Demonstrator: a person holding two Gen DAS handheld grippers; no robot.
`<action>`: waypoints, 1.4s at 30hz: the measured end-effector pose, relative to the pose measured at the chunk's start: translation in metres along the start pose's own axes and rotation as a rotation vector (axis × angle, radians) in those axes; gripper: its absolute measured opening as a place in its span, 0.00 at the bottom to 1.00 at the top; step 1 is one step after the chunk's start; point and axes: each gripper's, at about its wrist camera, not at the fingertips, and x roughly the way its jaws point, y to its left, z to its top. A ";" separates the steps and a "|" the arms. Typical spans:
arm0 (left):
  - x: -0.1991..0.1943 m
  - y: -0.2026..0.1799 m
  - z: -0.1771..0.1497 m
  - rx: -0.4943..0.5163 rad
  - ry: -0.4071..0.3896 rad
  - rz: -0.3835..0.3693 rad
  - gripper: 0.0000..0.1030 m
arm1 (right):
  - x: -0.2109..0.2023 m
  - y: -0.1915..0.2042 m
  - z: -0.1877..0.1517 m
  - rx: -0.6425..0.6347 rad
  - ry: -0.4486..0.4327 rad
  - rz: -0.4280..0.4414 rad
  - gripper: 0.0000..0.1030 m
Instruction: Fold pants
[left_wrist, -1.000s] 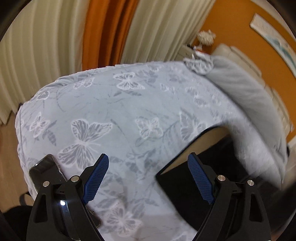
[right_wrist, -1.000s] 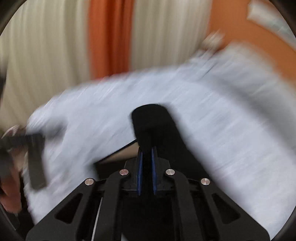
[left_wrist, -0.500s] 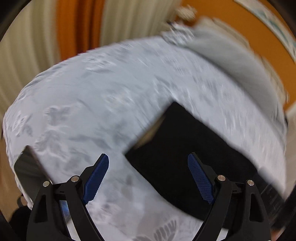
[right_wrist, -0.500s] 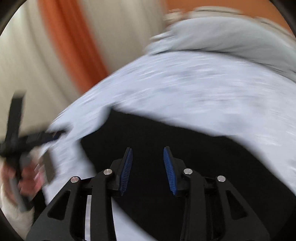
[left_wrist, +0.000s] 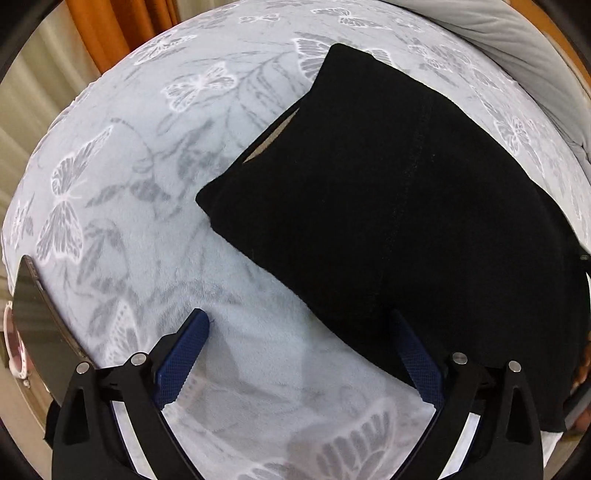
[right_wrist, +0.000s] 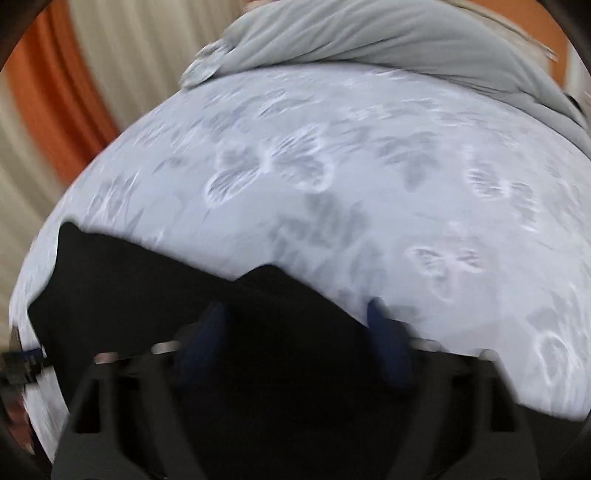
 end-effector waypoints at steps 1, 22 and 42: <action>-0.001 0.000 0.000 0.004 -0.003 0.006 0.94 | 0.002 0.002 0.000 -0.006 0.011 0.022 0.20; -0.044 -0.019 -0.005 0.017 -0.159 0.100 0.91 | 0.001 0.077 -0.021 -0.039 -0.067 0.091 0.23; -0.076 -0.157 -0.048 0.247 -0.348 0.030 0.92 | -0.185 -0.176 -0.185 0.371 -0.066 -0.334 0.31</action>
